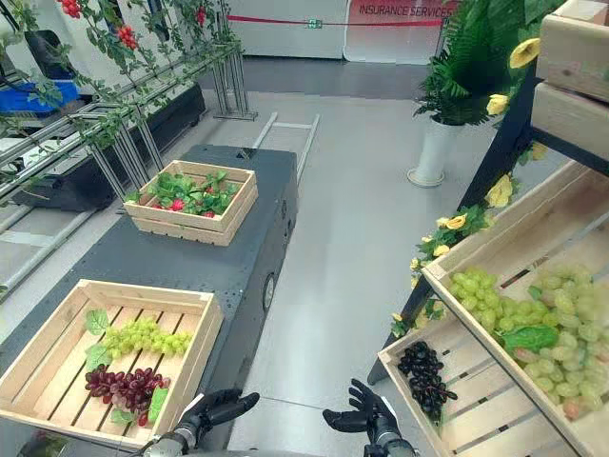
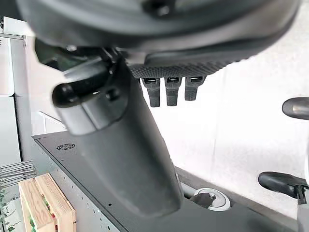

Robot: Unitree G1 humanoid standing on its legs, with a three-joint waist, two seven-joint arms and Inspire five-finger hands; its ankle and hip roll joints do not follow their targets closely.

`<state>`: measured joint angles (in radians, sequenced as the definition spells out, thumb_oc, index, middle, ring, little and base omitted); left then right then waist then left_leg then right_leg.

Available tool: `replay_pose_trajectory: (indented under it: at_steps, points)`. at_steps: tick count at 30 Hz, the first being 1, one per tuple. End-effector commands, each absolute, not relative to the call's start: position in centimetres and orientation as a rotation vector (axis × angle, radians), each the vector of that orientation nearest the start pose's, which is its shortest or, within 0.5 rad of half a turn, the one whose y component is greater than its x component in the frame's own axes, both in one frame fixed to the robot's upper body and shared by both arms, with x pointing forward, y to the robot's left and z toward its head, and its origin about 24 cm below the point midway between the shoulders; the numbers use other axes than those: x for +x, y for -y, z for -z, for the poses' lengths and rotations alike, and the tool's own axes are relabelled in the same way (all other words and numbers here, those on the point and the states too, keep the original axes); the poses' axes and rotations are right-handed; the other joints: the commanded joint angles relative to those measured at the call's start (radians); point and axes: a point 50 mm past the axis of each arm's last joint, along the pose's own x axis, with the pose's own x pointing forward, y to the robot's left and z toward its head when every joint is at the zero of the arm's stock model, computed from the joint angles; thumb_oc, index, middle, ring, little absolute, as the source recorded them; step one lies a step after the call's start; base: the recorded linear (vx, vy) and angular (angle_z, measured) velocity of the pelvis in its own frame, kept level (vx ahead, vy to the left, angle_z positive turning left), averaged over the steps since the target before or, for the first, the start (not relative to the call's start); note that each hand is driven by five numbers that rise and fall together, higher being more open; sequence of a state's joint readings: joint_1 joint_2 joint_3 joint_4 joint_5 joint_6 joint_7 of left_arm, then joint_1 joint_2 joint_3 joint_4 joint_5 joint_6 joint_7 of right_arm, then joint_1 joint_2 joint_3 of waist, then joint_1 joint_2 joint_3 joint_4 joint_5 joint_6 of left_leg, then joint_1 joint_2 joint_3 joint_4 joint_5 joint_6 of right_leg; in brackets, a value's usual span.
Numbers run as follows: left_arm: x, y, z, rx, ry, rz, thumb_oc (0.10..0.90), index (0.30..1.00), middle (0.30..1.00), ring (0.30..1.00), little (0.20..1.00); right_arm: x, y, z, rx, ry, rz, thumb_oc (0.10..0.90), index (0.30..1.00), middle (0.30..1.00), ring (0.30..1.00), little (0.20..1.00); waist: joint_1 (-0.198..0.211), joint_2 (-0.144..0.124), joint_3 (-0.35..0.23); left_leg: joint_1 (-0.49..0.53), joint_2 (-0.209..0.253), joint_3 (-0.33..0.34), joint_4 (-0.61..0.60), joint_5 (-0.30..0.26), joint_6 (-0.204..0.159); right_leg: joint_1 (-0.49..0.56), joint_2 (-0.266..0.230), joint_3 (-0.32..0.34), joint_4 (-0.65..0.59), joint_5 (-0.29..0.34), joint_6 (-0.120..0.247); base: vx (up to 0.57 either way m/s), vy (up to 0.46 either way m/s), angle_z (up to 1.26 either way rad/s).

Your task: Pick up the fruits from the basket on one side to the basket on the other side

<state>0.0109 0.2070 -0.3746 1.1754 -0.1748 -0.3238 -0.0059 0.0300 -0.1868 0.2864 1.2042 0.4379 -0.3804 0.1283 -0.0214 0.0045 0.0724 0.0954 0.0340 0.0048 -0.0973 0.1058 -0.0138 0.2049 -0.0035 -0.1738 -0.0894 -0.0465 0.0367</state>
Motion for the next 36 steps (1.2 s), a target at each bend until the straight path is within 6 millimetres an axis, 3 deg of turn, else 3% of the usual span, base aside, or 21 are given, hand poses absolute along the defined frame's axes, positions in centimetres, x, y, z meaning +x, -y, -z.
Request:
replay_pose_trajectory:
  at_steps: [1, 5, 8, 14, 18, 23, 27, 33, 36]
  points:
    - [15.8, -18.9, 13.3, 0.275, -0.69, 0.128, 0.8, 0.9, 0.9, 0.9, 0.9, 15.3, 19.3, 13.1, 0.045, -0.658, -0.1, 0.8, 0.9, 0.9, 0.9, 0.9, 0.036, -0.023, 0.048, 0.07, -0.095, 0.045, 0.01, -0.191, 0.061, -0.034, 0.004, 0.019, 0.002, 0.001, 0.008, 0.0, 0.158, -0.1]
    - [15.6, -19.0, 13.5, 0.238, -0.735, 0.154, 0.8, 0.9, 0.9, 0.9, 0.9, 15.6, 19.1, 12.9, 0.004, -0.639, -0.11, 0.8, 0.9, 0.9, 0.9, 0.9, 0.039, -0.022, 0.052, 0.061, -0.098, 0.043, 0.01, -0.187, 0.062, -0.043, 0.002, 0.015, 0.003, 0.004, 0.01, -0.02, -0.006, 0.01]
    - [15.2, -18.2, 13.9, 0.317, -0.782, 0.295, 0.8, 0.9, 0.9, 0.9, 0.9, 16.0, 19.0, 12.8, -0.015, -0.638, -0.111, 0.8, 0.9, 0.9, 0.9, 0.9, 0.036, -0.021, 0.06, 0.053, -0.098, 0.048, 0.01, -0.184, 0.064, -0.055, 0.001, 0.016, 0.01, 0.006, 0.012, -0.06, 0.002, 0.0]
    - [16.8, -17.4, 12.9, 0.502, -0.627, 0.351, 0.8, 0.9, 0.9, 0.9, 0.9, 16.1, 18.9, 12.9, -0.016, -0.669, -0.193, 0.8, 0.9, 0.9, 0.9, 0.9, 0.022, -0.011, 0.06, 0.057, -0.098, 0.053, 0.01, -0.192, 0.066, -0.055, 0.003, 0.028, 0.007, 0.003, 0.014, -0.01, 0.01, 0.0]
    - [17.1, -17.1, 12.7, 0.58, -0.613, 0.452, 0.8, 0.9, 0.9, 0.9, 0.9, 16.4, 18.9, 12.8, -0.027, -0.669, -0.205, 0.8, 0.9, 0.9, 0.9, 0.9, 0.023, -0.01, 0.065, 0.053, -0.096, 0.059, 0.01, -0.187, 0.066, -0.063, 0.001, 0.026, 0.017, 0.003, 0.017, -0.01, -0.001, 0.0]
    - [18.2, -17.1, 11.7, 0.562, -0.495, 0.338, 0.8, 0.9, 0.9, 0.9, 0.9, 16.8, 19.0, 12.7, -0.03, -0.678, -0.196, 0.8, 0.9, 0.9, 0.9, 0.9, 0.015, -0.006, 0.067, 0.054, -0.096, 0.056, 0.01, -0.19, 0.067, -0.064, 0.004, 0.035, 0.018, 0.002, 0.014, 0.0, 0.0, 0.0]
    - [20.8, -18.8, 8.4, 0.419, -0.239, 0.011, 0.8, 0.9, 0.9, 0.9, 0.9, 16.7, 19.2, 12.7, -0.008, -0.677, -0.158, 0.8, 0.9, 0.9, 0.9, 0.9, 0.026, -0.007, 0.07, 0.057, -0.099, 0.043, 0.01, -0.191, 0.067, -0.054, 0.004, 0.035, 0.009, 0.005, 0.009, 0.0, 0.0, 0.0]
    - [23.3, -20.6, 3.2, 0.304, 0.071, -0.182, 0.8, 0.9, 0.9, 0.9, 0.9, 16.8, 20.3, 12.5, -0.004, -0.663, -0.126, 0.8, 0.9, 0.9, 0.9, 0.9, 0.049, -0.003, 0.082, 0.048, -0.102, 0.023, 0.01, -0.179, 0.063, -0.054, 0.004, 0.024, 0.004, 0.01, -0.002, -0.01, -0.007, 0.06]
    - [24.3, -23.1, -0.1, 0.292, 0.222, -0.321, 0.8, 0.9, 0.9, 0.9, 0.9, 16.6, 21.2, 12.2, -0.007, -0.655, -0.117, 0.8, 0.9, 0.9, 0.9, 0.9, 0.057, 0.012, 0.084, 0.041, -0.106, 0.005, 0.01, -0.171, 0.059, -0.054, -0.002, 0.01, 0.006, 0.007, -0.007, -0.02, 0.014, 0.1]
